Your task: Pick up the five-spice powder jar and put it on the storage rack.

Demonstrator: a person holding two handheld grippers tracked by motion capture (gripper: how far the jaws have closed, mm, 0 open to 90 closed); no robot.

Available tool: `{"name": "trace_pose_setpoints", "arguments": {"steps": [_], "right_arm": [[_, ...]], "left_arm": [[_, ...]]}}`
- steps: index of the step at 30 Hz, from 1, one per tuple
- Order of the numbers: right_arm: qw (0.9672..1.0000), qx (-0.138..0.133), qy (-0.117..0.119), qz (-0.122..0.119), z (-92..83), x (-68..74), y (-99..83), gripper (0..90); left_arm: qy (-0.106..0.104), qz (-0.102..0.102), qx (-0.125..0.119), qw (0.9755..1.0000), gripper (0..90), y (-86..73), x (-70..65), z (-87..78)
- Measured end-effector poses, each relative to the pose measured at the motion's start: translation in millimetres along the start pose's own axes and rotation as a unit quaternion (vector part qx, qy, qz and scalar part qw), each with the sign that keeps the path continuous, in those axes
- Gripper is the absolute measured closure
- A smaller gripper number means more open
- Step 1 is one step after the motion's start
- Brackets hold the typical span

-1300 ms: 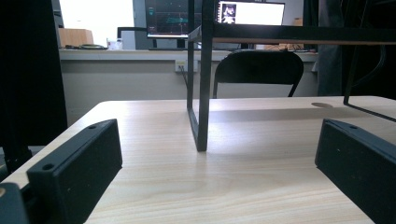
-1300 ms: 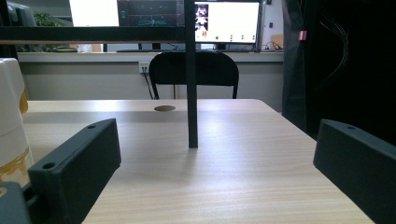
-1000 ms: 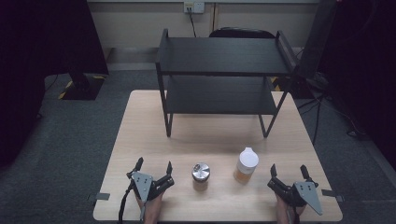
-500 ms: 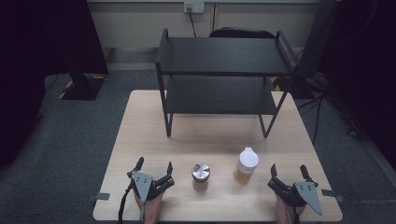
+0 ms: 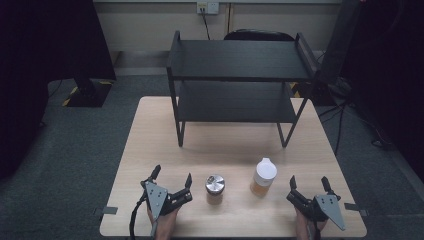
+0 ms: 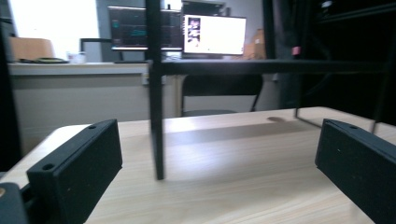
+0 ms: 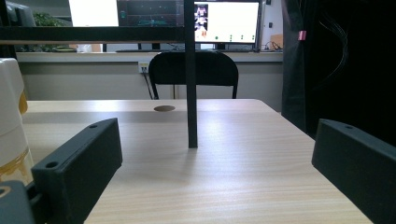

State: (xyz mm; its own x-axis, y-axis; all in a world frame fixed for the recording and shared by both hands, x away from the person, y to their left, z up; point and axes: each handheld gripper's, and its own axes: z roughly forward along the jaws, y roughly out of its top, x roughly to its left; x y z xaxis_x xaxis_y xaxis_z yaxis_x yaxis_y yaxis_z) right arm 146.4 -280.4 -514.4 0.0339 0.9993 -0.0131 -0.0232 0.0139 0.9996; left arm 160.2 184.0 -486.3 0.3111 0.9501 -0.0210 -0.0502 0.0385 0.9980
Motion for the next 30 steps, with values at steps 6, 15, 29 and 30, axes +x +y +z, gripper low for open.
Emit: {"name": "trace_pose_setpoints", "arguments": {"steps": [6, 15, 29, 30], "right_arm": [[1.0, 0.0, 0.0, 0.0, 0.0, 0.0, 0.0, 0.1], [1.0, 0.0, 0.0, 0.0, 0.0, 0.1, 0.1, 0.1], [1.0, 0.0, 0.0, 0.0, 0.0, 0.0, 0.0, 0.1], [1.0, 0.0, 0.0, 0.0, 0.0, 0.0, 0.0, 0.1]], "left_arm": [[-0.037, -0.021, -0.012, 0.999, 0.1, 5.7, -0.1, 2.0], [-0.077, -0.017, -0.011, 0.9968, 0.0, 9.6, -9.5, 7.2], [-0.128, -0.017, 0.025, 0.9913, 4.5, 1.1, -27.0, 20.5], [-0.13, -0.02, 0.027, 0.9909, 5.3, -1.3, -27.9, 21.7]]}}
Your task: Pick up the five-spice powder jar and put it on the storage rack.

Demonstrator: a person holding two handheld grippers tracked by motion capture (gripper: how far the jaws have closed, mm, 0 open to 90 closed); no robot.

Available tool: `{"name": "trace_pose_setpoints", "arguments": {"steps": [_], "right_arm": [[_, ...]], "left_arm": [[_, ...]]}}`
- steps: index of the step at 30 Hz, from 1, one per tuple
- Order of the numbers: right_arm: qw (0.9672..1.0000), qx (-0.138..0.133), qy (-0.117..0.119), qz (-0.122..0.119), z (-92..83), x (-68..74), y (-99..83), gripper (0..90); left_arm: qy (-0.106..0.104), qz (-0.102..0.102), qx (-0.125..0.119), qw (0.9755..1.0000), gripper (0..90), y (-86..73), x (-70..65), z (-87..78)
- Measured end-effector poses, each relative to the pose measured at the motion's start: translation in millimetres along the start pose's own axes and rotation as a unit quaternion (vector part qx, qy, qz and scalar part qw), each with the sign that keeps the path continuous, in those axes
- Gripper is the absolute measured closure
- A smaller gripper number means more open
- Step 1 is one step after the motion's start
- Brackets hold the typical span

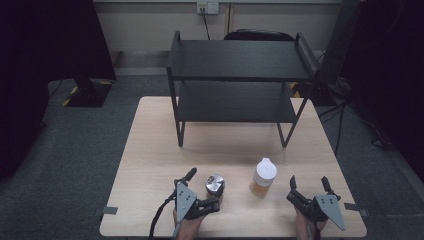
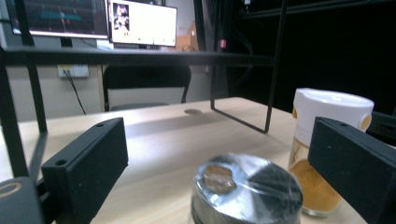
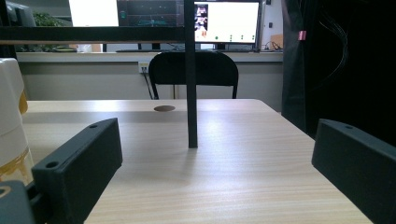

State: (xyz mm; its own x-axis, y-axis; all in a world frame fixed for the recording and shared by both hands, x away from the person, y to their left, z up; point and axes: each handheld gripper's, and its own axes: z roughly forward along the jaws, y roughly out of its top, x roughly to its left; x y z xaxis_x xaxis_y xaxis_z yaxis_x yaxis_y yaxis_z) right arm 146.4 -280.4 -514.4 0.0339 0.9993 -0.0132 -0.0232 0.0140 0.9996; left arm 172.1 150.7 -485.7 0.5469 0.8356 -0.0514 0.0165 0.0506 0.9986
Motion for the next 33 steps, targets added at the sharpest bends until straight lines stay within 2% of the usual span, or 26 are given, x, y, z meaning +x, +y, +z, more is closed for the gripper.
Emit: {"name": "trace_pose_setpoints", "arguments": {"steps": [7, 19, 24, 28, 33], "right_arm": [[1.0, 0.0, 0.0, 0.0, 0.0, 0.1, 0.0, 0.1], [1.0, 0.0, 0.0, 0.0, 0.0, 0.0, 0.0, 0.1], [1.0, 0.0, 0.0, 0.0, 0.0, 0.0, 0.0, 0.1], [1.0, 0.0, 0.0, 0.0, 0.0, 0.0, 0.0, 0.1], [1.0, 0.0, 0.0, 0.0, 0.0, 0.0, 0.0, 0.1]], "left_arm": [[0.002, -0.011, 0.014, 0.9998, 11.0, -10.0, -5.4, 5.1], [-0.012, 0.003, 0.023, 0.9997, 24.5, -13.2, -8.6, 6.7], [-0.009, 0.0, 0.024, 0.9997, 29.2, -14.5, -8.9, 7.1], [-0.003, 0.006, 0.023, 0.9997, 33.8, -16.5, -9.9, 6.4], [-0.002, 0.008, 0.024, 0.9997, 34.4, -16.5, -10.6, 6.7]]}}
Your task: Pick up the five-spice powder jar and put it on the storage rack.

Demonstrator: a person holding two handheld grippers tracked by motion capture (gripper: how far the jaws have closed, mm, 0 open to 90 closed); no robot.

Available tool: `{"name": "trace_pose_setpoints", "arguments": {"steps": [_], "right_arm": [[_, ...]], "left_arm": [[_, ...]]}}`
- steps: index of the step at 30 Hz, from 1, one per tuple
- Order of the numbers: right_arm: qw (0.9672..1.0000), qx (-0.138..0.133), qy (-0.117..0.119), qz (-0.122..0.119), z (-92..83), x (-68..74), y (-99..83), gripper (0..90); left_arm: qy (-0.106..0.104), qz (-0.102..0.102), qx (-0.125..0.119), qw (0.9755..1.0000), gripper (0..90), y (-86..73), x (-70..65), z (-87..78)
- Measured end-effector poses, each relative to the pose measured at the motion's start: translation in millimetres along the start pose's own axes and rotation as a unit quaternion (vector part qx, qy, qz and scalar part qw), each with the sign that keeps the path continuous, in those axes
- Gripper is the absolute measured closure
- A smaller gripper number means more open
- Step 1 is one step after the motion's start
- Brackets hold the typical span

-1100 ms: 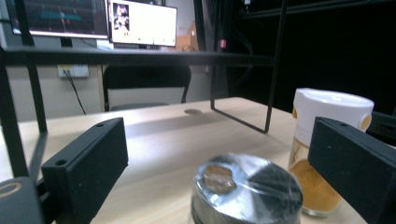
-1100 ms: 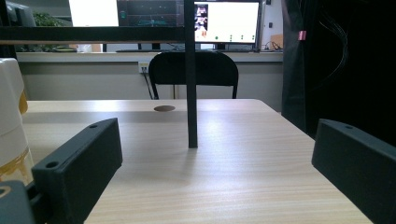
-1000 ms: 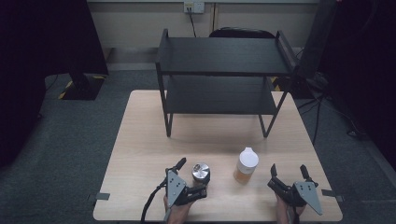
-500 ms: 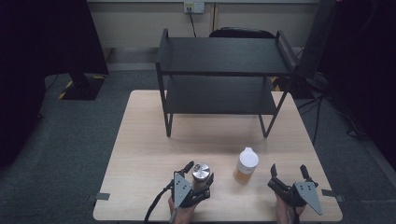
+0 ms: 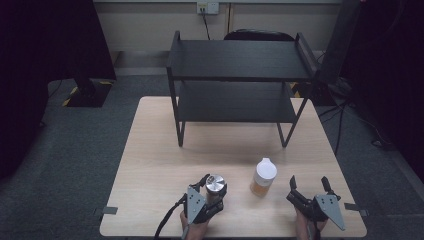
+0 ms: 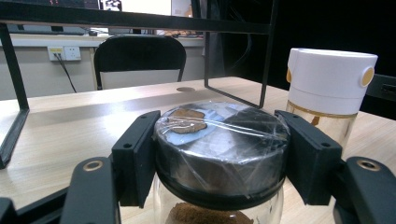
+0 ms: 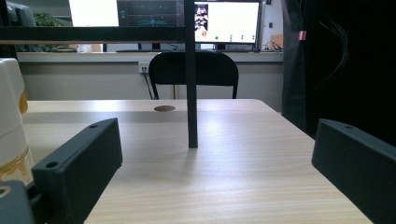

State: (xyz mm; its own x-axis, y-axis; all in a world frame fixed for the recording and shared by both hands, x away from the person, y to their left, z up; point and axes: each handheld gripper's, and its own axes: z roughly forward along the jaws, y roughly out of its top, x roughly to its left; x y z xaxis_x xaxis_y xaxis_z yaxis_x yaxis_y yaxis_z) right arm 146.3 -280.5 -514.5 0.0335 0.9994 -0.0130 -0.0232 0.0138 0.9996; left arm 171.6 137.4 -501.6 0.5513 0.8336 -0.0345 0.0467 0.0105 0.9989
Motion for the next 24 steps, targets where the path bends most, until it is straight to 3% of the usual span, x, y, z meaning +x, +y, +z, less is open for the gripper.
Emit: {"name": "trace_pose_setpoints", "arguments": {"steps": [11, 24], "right_arm": [[1.0, 0.0, 0.0, 0.0, 0.0, 0.0, 0.0, 0.1], [1.0, 0.0, 0.0, 0.0, 0.0, 0.0, 0.0, 0.1]], "left_arm": [[0.0, -0.001, 0.002, 1.0, 35.2, 1.1, 0.1, 0.1], [-0.018, -0.005, 0.005, 0.9998, 35.2, 10.1, 9.6, -2.2]]}}
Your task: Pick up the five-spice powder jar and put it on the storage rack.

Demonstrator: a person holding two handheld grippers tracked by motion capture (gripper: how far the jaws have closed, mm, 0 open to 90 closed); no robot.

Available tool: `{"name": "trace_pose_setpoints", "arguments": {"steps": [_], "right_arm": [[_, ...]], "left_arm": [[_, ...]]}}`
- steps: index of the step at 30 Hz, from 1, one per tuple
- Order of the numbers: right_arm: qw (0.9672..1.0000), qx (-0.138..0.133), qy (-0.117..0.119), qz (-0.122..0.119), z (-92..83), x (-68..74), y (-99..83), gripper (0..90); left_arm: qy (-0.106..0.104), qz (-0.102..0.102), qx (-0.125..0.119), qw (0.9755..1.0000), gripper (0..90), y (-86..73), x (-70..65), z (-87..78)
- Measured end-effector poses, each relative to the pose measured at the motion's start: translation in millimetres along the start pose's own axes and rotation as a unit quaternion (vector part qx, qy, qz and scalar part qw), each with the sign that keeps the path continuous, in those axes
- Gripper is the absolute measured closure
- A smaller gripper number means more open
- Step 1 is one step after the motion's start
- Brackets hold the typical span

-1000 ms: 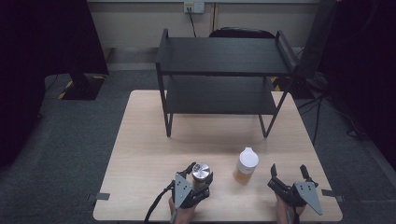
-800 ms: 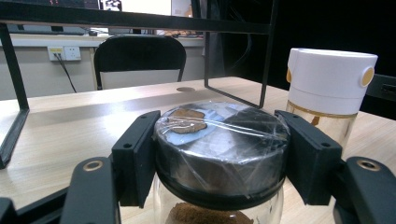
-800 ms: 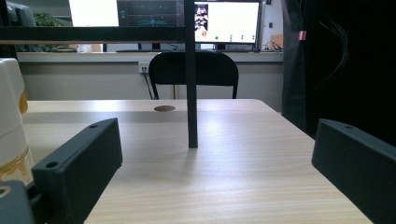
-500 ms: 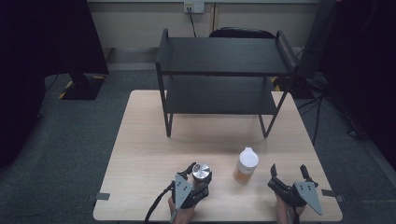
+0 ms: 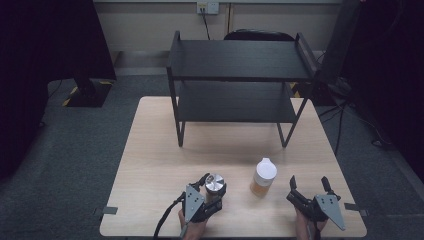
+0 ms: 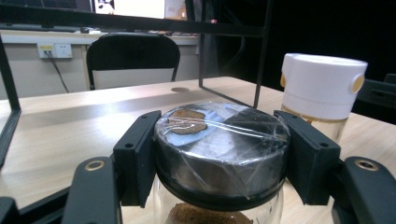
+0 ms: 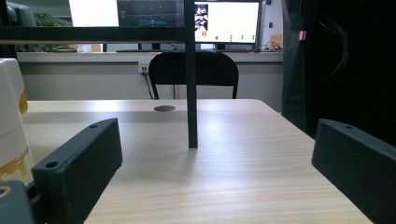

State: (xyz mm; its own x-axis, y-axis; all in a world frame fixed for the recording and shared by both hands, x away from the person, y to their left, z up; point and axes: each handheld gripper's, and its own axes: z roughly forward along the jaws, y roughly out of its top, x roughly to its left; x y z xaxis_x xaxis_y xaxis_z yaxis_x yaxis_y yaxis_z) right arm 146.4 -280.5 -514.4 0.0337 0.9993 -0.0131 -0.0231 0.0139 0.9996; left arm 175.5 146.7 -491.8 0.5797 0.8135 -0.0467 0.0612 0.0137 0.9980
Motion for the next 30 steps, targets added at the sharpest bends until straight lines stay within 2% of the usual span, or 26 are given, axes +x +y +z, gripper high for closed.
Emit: {"name": "trace_pose_setpoints", "arguments": {"steps": [8, 13, 20, 30], "right_arm": [[1.0, 0.0, 0.0, 0.0, 0.0, 0.0, 0.0, 0.1], [1.0, 0.0, 0.0, 0.0, 0.0, 0.0, 0.0, 0.1], [1.0, 0.0, 0.0, 0.0, 0.0, 0.0, 0.0, 0.1], [1.0, 0.0, 0.001, 0.0, 0.0, -0.2, -0.1, 0.1]], "left_arm": [[-0.022, 0.007, -0.004, 0.9997, 35.2, 10.6, 8.0, -3.1], [-0.036, 0.021, 0.0, 0.9991, 35.2, 21.7, 15.1, -4.5], [-0.059, 0.019, -0.008, 0.998, 35.2, 34.4, 27.8, -6.1], [-0.09, 0.017, -0.007, 0.9958, 35.2, 60.5, 45.1, -6.0]]}}
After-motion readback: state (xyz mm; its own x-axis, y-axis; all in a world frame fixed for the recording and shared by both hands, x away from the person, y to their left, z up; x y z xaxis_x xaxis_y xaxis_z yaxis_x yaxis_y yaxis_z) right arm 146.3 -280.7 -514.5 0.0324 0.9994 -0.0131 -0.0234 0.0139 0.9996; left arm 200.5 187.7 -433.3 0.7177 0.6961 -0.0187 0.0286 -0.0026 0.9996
